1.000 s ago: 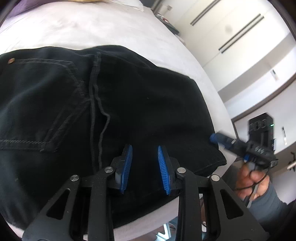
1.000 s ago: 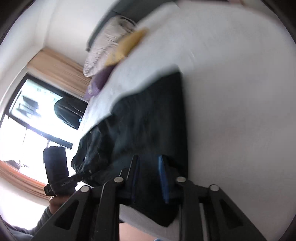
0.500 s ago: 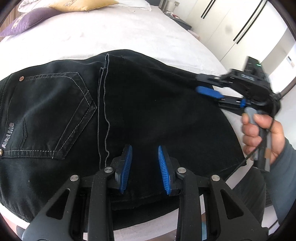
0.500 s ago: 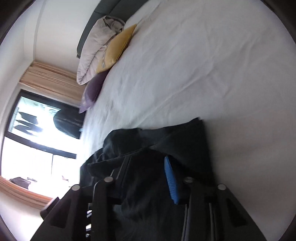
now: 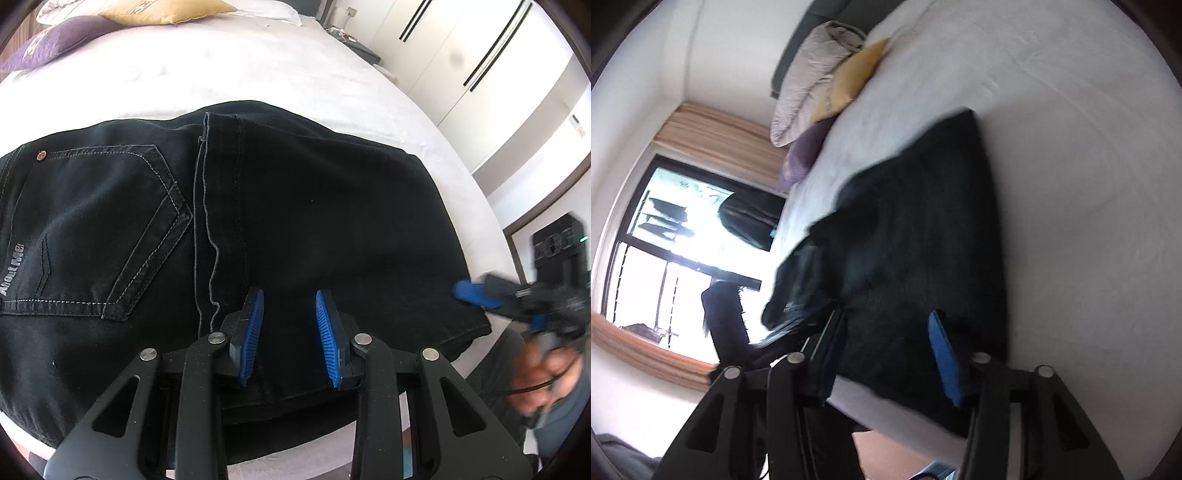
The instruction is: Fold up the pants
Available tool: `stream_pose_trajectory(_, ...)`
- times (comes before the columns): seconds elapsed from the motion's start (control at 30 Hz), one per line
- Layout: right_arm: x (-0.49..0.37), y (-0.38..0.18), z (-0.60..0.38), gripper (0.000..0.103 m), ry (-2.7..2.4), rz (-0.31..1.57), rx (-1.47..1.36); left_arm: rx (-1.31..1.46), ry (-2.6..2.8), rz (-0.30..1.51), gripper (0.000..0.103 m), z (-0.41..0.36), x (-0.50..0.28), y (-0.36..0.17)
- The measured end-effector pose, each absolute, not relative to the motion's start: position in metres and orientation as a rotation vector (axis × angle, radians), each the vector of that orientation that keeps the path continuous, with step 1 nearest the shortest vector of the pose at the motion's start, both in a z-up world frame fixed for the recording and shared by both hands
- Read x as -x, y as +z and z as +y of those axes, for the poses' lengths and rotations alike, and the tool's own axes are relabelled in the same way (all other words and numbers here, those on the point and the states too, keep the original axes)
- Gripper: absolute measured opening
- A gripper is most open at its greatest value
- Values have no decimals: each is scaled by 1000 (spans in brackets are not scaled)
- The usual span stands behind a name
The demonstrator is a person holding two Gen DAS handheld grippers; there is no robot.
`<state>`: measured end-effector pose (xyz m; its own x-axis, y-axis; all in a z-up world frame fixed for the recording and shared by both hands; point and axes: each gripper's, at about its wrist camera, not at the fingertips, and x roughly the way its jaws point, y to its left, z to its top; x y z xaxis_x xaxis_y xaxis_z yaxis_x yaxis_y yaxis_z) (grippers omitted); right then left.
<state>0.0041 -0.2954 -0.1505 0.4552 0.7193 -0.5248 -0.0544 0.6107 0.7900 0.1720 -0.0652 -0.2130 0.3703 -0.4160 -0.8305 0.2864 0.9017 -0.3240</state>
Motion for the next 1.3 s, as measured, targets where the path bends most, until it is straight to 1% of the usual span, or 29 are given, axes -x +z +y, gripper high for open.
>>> stream_pose_trajectory(0.07,-6,-116,-285,66,635,913,-742,139,-453,1098,28,-64,-172,-213)
stream_pose_trajectory(0.1,-7,-111,-280,84,647,899,-733,141,-451,1096,28,-63,-171,-214)
stream_pose_trajectory(0.13,-6,-115,-281,97,642,897,-735,140,-450,1093,28,-63,-170,-214)
stream_pose_trajectory(0.17,-7,-126,-281,100,625,917,-744,141,-451,1092,28,-62,-170,-214)
stream_pose_trajectory(0.2,-8,-138,-281,101,603,958,-745,144,-453,1091,28,-61,-169,-213)
stream_pose_trajectory(0.23,-13,-164,-278,90,551,1045,-725,152,-458,1090,28,-60,-168,-213)
stream_pose_trajectory(0.27,-10,-170,-279,84,524,1036,-698,163,-462,1089,28,-57,-165,-210)
stream_pose_trajectory(0.3,0,-164,-282,83,528,971,-690,167,-462,1086,28,-54,-163,-208)
stream_pose_trajectory(0.37,4,-159,-284,83,510,979,-690,171,-449,1064,29,-42,-154,-199)
stream_pose_trajectory(0.4,5,-156,-286,83,493,994,-691,180,-435,1052,32,-34,-149,-195)
stream_pose_trajectory(0.43,2,-153,-287,83,474,1003,-690,196,-418,1045,38,-24,-144,-192)
stream_pose_trajectory(0.47,1,-146,-284,83,460,1001,-683,221,-396,1036,60,-12,-138,-189)
stream_pose_trajectory(0.5,4,-136,-283,83,462,980,-657,246,-380,1019,72,0,-132,-186)
stream_pose_trajectory(0.6,16,-123,-273,83,469,961,-588,321,-327,971,72,44,-113,-175)
stream_pose_trajectory(0.73,16,-114,-244,83,524,939,-562,449,-203,882,73,121,-92,-163)
stream_pose_trajectory(0.77,17,-113,-240,83,538,930,-565,493,-178,871,76,138,-91,-164)
stream_pose_trajectory(0.87,17,-107,-228,83,570,913,-578,635,-93,844,76,194,-88,-173)
stream_pose_trajectory(0.97,17,-99,-221,83,600,891,-595,745,-54,805,76,231,-86,-183)
stream_pose_trajectory(1.13,16,-91,-214,83,618,877,-585,888,-45,803,76,257,-91,-212)
stream_pose_trajectory(1.3,18,-89,-212,83,612,874,-576,967,-49,780,77,252,-97,-228)
